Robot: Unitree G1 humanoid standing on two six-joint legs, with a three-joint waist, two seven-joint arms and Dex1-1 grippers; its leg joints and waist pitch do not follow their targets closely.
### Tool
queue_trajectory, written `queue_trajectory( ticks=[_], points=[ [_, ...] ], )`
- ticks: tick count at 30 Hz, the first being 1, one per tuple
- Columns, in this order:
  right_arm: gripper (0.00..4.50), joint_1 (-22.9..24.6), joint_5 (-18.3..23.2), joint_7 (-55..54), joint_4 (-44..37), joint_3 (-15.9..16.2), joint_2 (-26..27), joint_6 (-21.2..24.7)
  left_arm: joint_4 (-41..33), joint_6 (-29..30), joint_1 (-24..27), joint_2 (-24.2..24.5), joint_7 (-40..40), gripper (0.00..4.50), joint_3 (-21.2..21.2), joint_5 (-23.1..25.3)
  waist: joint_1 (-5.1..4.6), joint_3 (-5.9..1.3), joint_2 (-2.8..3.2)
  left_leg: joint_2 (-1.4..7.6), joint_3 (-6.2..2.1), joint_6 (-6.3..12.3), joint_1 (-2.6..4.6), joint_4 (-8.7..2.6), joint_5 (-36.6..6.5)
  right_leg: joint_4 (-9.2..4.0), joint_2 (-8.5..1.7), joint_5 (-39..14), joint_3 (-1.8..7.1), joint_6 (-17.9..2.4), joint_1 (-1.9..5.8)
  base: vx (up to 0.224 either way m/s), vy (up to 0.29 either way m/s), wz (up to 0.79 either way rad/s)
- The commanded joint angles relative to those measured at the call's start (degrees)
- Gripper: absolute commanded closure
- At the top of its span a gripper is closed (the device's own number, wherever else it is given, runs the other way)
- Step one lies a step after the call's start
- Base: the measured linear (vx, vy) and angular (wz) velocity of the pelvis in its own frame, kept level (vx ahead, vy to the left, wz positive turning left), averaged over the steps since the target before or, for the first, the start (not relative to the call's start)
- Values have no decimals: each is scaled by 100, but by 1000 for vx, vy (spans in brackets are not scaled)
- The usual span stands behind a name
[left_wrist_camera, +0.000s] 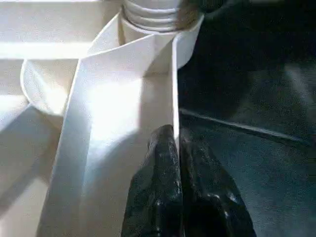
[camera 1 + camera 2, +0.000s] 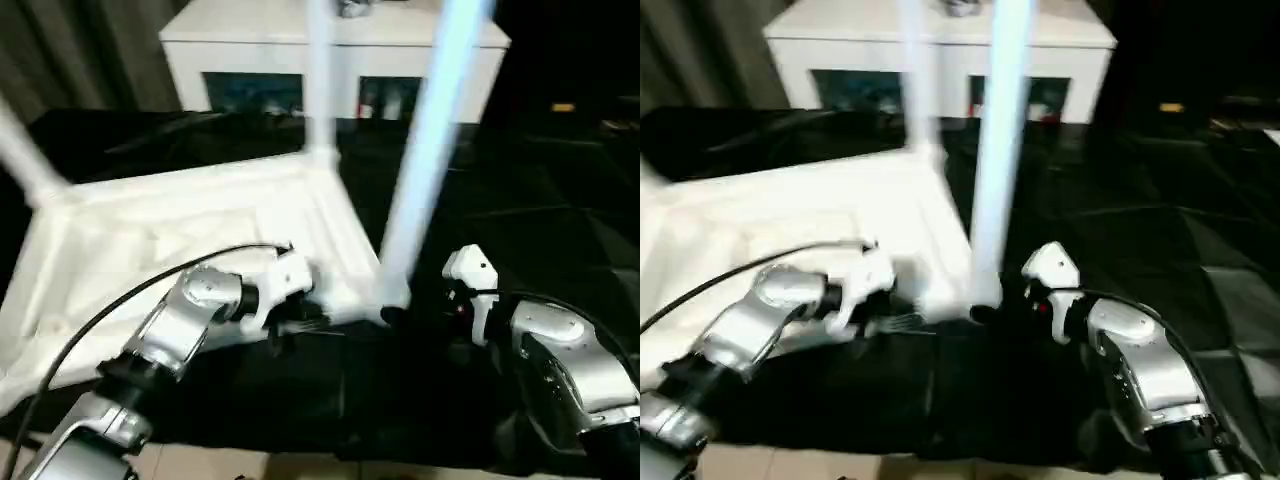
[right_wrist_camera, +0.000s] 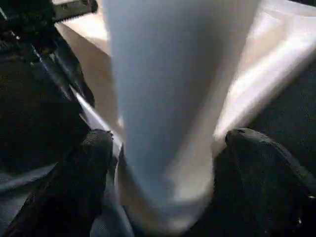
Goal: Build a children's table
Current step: Rotate leg to tighten
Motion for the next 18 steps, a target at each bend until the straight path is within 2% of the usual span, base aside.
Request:
queue_trajectory(
  ticks=[1, 4, 5, 6, 8, 10, 14, 18],
  points=[
    [51, -66, -11, 37, -16, 40, -47, 13, -190, 7, -27, -11, -73, 450, -58, -27, -27, -316, -40, 187, -13, 263, 108, -467, -1546, -311, -125, -1207, 179, -1476, 223, 0, 0, 0],
    [51, -191, -210, 37, 254, 174, 4, -113, -88, -30, -71, -30, -1, 450, -24, 31, -39, -326, -62, 171, -19, 246, 62, -466, -1418, -297, -136, -1215, 182, -1387, 247, 0, 0, 0],
    [51, -195, -228, 73, 265, 197, -11, -135, -82, -31, -75, -29, 2, 450, -17, 34, -39, -328, -63, 168, -15, 244, 69, -461, -1409, -301, -134, -1221, 184, -1382, 242, 0, 0, 0],
    [76, -197, -246, 109, 275, 217, -27, -159, -94, -15, -76, -17, 0, 450, -16, 25, -33, -331, -61, 168, -8, 261, 80, -454, -1380, -302, -134, -1189, 194, -1381, 238, 0, 0, 0],
    [76, -196, -245, 128, 289, 212, -33, -155, -99, -1, -82, 2, 10, 450, -14, 24, -32, -339, -64, 165, -7, 313, 64, -444, -1265, -284, -133, -1046, 197, -1393, 253, 0, 0, 0],
    [103, -220, -184, 98, 319, 138, -4, -130, -91, 10, -93, 19, -1, 450, -13, 18, -27, -346, -59, 164, -3, 379, 66, -432, -1149, -272, -132, -922, 196, -1430, 254, 0, 0, 0],
    [125, -245, -131, 119, 357, 105, 12, -147, -63, 4, -102, 19, 1, 450, -11, 18, -27, -343, -64, 163, 3, 392, 70, -430, -1200, -284, -135, -1031, 196, -1432, 252, 0, 0, 0],
    [169, -211, -69, 202, 336, 56, 55, -165, -28, 1, -99, 21, -15, 450, -20, 19, -29, -345, -63, 164, 1, 374, 70, -431, -1235, -286, -129, -1074, 195, -1417, 252, 0, 0, 0]
  ],
)
